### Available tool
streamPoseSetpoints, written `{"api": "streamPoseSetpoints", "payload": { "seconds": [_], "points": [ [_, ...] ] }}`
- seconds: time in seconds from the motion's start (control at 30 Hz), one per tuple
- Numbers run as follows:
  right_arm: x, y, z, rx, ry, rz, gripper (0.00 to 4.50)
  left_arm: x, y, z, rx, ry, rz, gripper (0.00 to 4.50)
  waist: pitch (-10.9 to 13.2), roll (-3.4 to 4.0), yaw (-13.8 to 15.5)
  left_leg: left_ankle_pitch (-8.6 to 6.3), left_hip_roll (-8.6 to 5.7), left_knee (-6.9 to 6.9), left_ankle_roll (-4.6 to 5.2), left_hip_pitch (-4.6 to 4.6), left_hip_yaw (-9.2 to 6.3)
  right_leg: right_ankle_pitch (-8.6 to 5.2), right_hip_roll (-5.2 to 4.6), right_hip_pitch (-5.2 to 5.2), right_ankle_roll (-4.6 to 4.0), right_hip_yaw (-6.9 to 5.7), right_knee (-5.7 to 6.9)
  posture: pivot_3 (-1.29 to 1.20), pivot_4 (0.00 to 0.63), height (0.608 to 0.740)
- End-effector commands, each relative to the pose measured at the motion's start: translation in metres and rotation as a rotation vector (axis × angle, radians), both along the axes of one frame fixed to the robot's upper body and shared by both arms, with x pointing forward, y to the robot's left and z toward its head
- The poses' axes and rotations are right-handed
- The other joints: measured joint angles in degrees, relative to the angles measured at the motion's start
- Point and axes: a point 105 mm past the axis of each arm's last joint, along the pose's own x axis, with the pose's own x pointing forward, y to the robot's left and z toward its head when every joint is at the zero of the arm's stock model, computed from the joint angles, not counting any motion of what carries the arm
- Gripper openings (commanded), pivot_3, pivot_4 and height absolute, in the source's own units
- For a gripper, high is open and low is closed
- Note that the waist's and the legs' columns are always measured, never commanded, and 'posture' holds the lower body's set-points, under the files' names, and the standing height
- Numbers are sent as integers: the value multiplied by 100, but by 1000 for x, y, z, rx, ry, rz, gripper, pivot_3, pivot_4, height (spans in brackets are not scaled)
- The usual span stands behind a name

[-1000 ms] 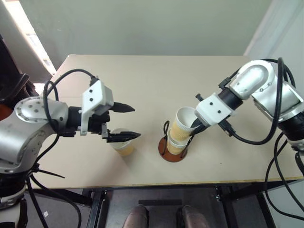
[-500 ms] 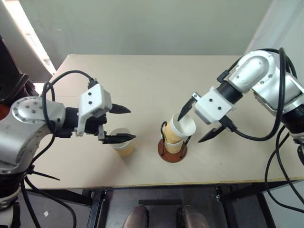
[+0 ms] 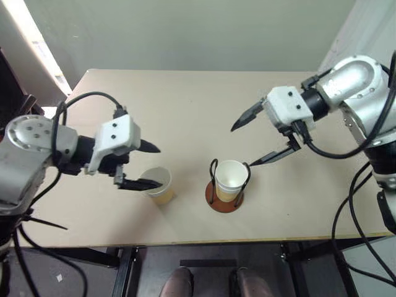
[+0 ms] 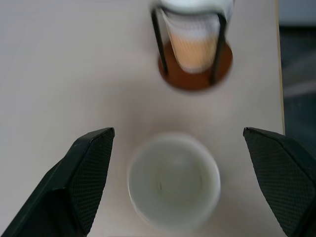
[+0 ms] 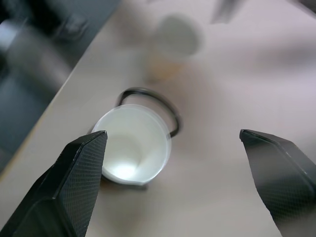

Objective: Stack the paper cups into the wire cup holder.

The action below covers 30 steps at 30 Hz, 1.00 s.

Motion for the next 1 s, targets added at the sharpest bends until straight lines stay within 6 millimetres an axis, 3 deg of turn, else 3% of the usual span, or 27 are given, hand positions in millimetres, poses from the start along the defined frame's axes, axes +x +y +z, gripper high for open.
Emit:
{"api": "streamPoseSetpoints", "payload": {
  "seconds": [0.03,0.2,0.47,0.57,0.77,0.9,1.0],
  "points": [
    [-10,-2,12,147,74,-66,4463,-5,0,-8,97,5,-77,4500,0,-2,0,1,1,-2,-1,0,0,0,0,-1,1,-1,0,0,150,740],
    [-40,-19,-11,136,214,-85,4463,8,3,-28,150,-15,-65,4500,-1,-5,59,2,3,1,-4,-13,-9,-4,1,-2,7,-10,-1,0,150,740],
    [-46,-10,-20,199,240,-180,4463,28,2,-54,202,-55,-50,4500,-1,-5,-7,15,8,8,-13,-2,-4,10,3,0,35,-5,7,0,150,740],
    [-47,-8,-21,226,243,-198,4500,28,3,-57,210,-53,-65,3637,-1,-5,-3,21,10,10,-9,-2,-6,15,6,0,42,-6,8,0,150,740],
    [-47,-8,-18,254,239,-222,4500,28,2,-54,208,-48,-87,1417,-1,-6,2,21,7,15,-8,-8,-6,18,6,0,47,-6,5,0,150,740],
    [-43,-21,-21,204,218,-276,4500,26,3,-47,205,-44,-115,34,-1,-6,5,21,7,14,-7,-8,-7,19,6,0,49,-7,4,0,150,740],
    [-46,-36,-20,173,224,-289,4500,28,1,-32,173,-64,-139,34,-2,-7,25,21,7,16,-8,-12,-9,20,6,-1,51,-8,3,0,150,740]
  ]
}}
